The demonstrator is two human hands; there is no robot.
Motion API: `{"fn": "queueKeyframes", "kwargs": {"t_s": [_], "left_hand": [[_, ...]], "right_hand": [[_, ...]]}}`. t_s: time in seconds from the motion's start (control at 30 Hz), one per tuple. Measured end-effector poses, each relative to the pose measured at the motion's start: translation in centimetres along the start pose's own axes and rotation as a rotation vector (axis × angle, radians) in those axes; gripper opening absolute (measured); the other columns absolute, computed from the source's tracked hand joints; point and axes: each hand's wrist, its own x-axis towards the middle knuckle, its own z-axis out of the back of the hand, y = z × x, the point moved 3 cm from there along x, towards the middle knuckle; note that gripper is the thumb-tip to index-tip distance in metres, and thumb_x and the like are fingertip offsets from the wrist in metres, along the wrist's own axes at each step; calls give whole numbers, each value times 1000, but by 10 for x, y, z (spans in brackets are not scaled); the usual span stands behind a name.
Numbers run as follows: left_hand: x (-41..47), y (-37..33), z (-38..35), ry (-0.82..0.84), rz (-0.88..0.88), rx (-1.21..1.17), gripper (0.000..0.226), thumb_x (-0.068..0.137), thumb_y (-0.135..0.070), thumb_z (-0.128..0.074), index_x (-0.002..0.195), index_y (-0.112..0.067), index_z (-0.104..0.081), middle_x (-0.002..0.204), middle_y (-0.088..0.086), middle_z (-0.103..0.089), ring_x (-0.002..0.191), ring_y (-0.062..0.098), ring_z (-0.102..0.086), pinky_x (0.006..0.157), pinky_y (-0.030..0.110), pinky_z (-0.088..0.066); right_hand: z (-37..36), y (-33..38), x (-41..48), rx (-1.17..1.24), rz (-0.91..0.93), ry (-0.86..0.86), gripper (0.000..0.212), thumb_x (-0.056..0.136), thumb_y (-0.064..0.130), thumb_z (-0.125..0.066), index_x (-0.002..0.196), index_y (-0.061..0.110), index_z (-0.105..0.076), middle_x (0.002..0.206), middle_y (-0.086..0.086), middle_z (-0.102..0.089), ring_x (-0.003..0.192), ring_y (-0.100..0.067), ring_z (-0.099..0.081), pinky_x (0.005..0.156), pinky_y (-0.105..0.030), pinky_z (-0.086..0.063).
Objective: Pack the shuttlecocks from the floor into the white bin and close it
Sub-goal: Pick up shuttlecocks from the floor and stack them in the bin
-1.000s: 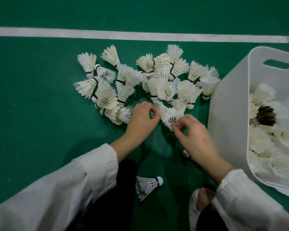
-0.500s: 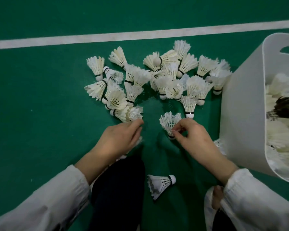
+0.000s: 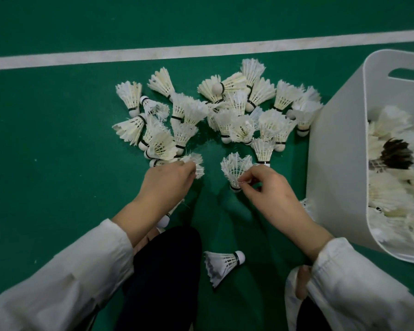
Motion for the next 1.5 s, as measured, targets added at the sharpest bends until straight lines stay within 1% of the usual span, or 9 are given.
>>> {"fn": "queueKeyframes", "kwargs": {"t_s": [0.3,0.43,0.63,0.8,0.87,1.0,1.17,1.37,1.5], "left_hand": [[-8,-22,68,-120,34,-377,15,97,-35,-38,101,-26,-50,89,-7,-62,63,11,-53,57,32,-45],[6,-43,119,-123,1,-487,12,95,-34,-43,98,-26,-52,91,-11,-62,64,16,-59,65,41,-51],[23,-118,189,-109,-182,-598,13,94,-34,-46,95,-26,-56,95,-15,-65,71,19,-65,61,34,-52],[39,-194,203,-57,-323,-657,10,93,-31,-49,90,-27,-58,85,-17,-68,81,27,-65,73,47,-52],[44,-222,194,8,-364,-644,10,93,-32,-48,90,-29,-58,85,-19,-67,81,31,-65,72,48,-52],[51,-262,163,135,-427,-540,10,94,-33,-47,94,-30,-56,91,-18,-67,61,-3,-56,60,26,-47],[53,-286,131,219,-438,-532,11,95,-31,-46,98,-27,-56,93,-15,-66,47,-13,-49,47,8,-35],[60,-291,109,234,-402,-507,11,93,-37,-45,98,-33,-55,92,-20,-64,54,-9,-52,55,19,-39],[64,-292,105,233,-409,-513,10,93,-35,-47,98,-32,-56,90,-20,-64,63,-16,-54,53,9,-36]], "right_hand": [[31,29,8,32,77,-40,10,88,9,-56,93,11,-64,96,-3,-60,89,-16,-58,81,-25,-46],[93,56,16,-72,189,-60,10,90,14,-55,94,15,-63,94,1,-60,87,-12,-57,77,-22,-45],[211,71,-16,-139,200,-90,6,89,24,-57,86,25,-62,84,16,-61,76,4,-58,65,-12,-43],[267,7,-64,77,-29,-296,8,85,27,-63,77,27,-63,88,7,-68,78,-16,-67,78,-41,-56],[269,-28,-82,104,-122,-368,8,84,26,-64,77,26,-64,89,5,-67,78,-15,-65,76,-35,-54],[252,-95,-104,89,-308,-418,8,84,23,-64,76,25,-65,90,2,-65,83,-20,-62,80,-39,-50],[233,-139,-102,93,-383,-439,7,84,18,-64,78,19,-66,100,0,-60,90,-14,-58,87,-35,-47],[213,-168,-83,9,-420,-276,12,84,11,-60,87,19,-68,109,-3,-57,105,-22,-57,94,-34,-45],[209,-169,-88,-157,-381,-203,32,86,11,-57,116,19,-62,130,-3,-48,122,-23,-47,101,-30,-34]]}}
